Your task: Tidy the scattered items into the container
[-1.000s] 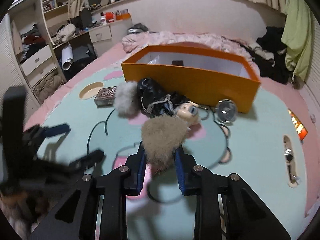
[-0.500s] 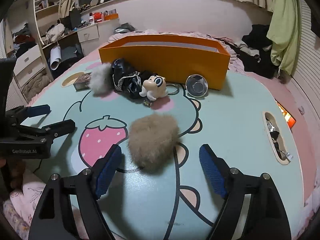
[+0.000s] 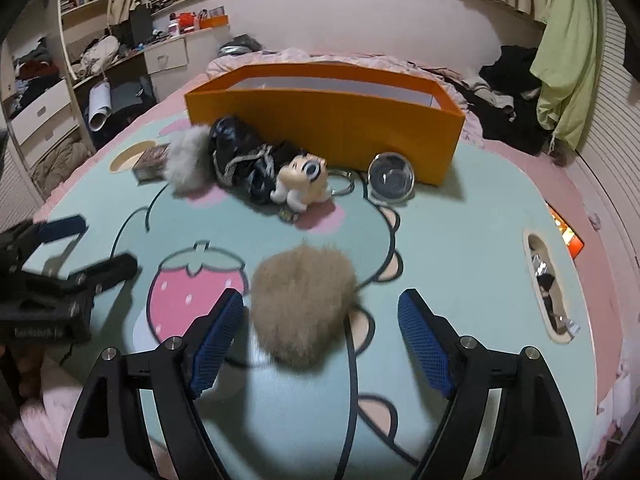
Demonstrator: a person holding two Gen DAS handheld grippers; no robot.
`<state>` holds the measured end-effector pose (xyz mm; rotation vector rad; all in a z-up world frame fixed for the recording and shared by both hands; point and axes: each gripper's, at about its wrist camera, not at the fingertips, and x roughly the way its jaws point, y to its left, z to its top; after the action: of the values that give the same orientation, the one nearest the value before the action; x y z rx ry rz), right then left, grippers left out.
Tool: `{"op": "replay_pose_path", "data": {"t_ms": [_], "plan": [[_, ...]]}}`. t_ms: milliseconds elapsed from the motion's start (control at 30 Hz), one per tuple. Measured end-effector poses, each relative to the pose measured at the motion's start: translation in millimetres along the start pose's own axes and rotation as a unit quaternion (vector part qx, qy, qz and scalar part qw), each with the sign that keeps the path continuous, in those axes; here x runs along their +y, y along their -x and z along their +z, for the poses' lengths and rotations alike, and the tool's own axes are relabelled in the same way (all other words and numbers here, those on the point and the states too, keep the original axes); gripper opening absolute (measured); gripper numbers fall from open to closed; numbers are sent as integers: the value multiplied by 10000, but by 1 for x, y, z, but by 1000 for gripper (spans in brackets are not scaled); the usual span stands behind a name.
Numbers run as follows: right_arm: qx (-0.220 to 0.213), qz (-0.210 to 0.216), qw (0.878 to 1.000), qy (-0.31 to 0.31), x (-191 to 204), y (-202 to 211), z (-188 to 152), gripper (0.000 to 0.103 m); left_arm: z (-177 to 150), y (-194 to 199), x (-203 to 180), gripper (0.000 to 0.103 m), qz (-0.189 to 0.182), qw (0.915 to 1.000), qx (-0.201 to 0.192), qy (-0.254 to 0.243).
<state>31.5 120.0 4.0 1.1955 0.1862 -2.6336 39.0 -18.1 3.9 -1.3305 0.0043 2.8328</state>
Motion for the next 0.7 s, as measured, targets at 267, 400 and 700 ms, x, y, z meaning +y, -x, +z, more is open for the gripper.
{"op": "replay_pose_path", "data": {"t_ms": [267, 400, 700], "plan": [[-259, 232, 9994, 86, 2, 3, -7, 38, 0, 1, -2, 103, -88, 9999, -25, -45], [-256, 245, 9993, 78, 0, 3, -6, 39, 4, 7, 12, 103, -557, 9982, -125, 180], [-259, 278, 9993, 57, 0, 4, -5, 39, 64, 9, 54, 85, -943, 9934, -467, 463]]}}
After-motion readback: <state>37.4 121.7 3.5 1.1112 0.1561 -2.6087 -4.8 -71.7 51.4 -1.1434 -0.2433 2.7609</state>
